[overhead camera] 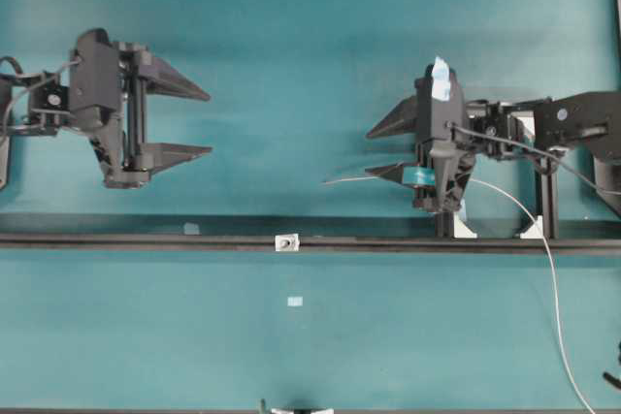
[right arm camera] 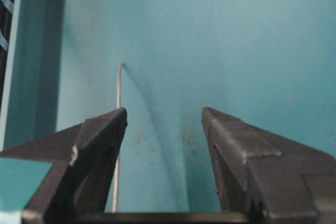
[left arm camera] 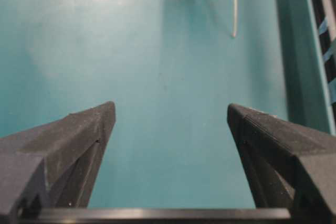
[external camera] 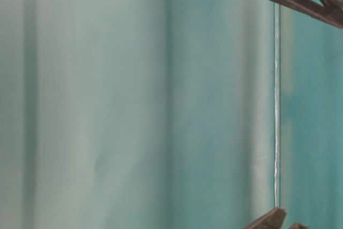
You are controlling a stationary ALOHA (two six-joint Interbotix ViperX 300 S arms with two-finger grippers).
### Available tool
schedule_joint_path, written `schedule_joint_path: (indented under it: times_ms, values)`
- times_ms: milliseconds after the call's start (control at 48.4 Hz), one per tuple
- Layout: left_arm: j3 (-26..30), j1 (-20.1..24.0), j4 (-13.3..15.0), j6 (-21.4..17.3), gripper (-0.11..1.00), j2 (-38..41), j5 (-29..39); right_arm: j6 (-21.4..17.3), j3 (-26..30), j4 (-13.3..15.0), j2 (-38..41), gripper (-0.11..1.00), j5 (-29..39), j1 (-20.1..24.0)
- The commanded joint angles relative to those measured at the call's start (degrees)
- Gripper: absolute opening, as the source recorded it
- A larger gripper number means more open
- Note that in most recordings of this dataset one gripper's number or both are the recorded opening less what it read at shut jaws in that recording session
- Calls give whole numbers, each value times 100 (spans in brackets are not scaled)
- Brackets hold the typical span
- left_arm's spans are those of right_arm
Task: Insert the wire through the hole in the metal fitting marked with a red label. (retake)
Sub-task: 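Close the right gripper on the grey wire tip and lift it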
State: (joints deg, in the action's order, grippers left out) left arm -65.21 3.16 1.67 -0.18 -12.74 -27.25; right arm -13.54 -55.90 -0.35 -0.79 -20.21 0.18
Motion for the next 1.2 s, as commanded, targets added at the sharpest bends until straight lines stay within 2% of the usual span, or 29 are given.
schedule_joint_path:
  times_ms: [0,206,991,1177]
  values:
    - [149,44,9,-18,78,70,-44,-9,105,9,9,67,-105,53]
    - [255,62,9,-35,78,220,-44,-9,105,9,114,67,-281,114]
    - [290,79,9,-35,78,255,-44,-9,281,9,439,67,-290,123]
    - [290,79,9,-35,78,255,-44,0,281,9,448,61,-281,123]
